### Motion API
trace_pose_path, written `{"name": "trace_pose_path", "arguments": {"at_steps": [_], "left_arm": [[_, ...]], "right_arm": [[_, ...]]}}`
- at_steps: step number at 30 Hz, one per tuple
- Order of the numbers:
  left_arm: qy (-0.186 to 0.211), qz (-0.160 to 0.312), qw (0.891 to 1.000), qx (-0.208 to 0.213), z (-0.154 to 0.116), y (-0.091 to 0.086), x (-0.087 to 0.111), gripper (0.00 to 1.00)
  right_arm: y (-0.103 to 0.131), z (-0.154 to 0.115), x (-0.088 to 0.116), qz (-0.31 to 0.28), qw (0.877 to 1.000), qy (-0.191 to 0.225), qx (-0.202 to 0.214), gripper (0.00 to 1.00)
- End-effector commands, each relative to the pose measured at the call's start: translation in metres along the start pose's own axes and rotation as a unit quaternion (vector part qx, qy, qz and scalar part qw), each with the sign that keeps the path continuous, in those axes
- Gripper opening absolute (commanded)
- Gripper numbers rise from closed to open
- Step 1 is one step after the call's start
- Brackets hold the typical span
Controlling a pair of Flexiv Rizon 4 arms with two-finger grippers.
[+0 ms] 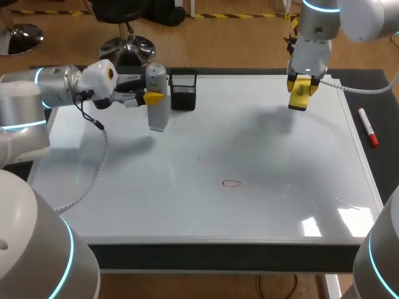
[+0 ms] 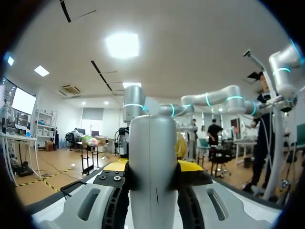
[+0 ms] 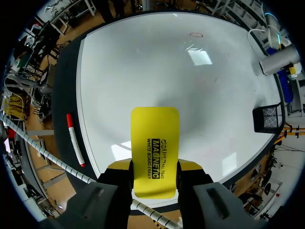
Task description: Pick up the inspection probe, press it on each red-marked spot on the whiteboard one by one, put down the probe, pick up the eraser, and wipe off all the red marks.
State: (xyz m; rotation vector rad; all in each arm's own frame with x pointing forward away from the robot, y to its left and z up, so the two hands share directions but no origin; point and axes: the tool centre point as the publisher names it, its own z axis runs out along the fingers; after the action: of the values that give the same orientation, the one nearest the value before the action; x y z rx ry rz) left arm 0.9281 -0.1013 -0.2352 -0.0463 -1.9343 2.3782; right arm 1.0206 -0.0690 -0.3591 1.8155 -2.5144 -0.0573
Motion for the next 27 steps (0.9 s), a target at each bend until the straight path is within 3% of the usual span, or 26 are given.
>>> {"name": "trace_pose_path", "arguments": {"at_steps": [1, 27], "left_arm": [[0.001, -0.001, 1.0, 0.002, -0.0003, 0.0005, -0.004, 0.0], [-0.009, 0.003, 1.0, 0.01, -0.0044, 0.002, -0.0056, 0.0]], "right_arm": [[-0.0004, -0.0012, 0.0007, -0.001, 1.0, 0.002, 0.001, 0.0], [-0.0004, -0.0012, 0.0007, -0.001, 1.0, 0.002, 0.001, 0.0]]}}
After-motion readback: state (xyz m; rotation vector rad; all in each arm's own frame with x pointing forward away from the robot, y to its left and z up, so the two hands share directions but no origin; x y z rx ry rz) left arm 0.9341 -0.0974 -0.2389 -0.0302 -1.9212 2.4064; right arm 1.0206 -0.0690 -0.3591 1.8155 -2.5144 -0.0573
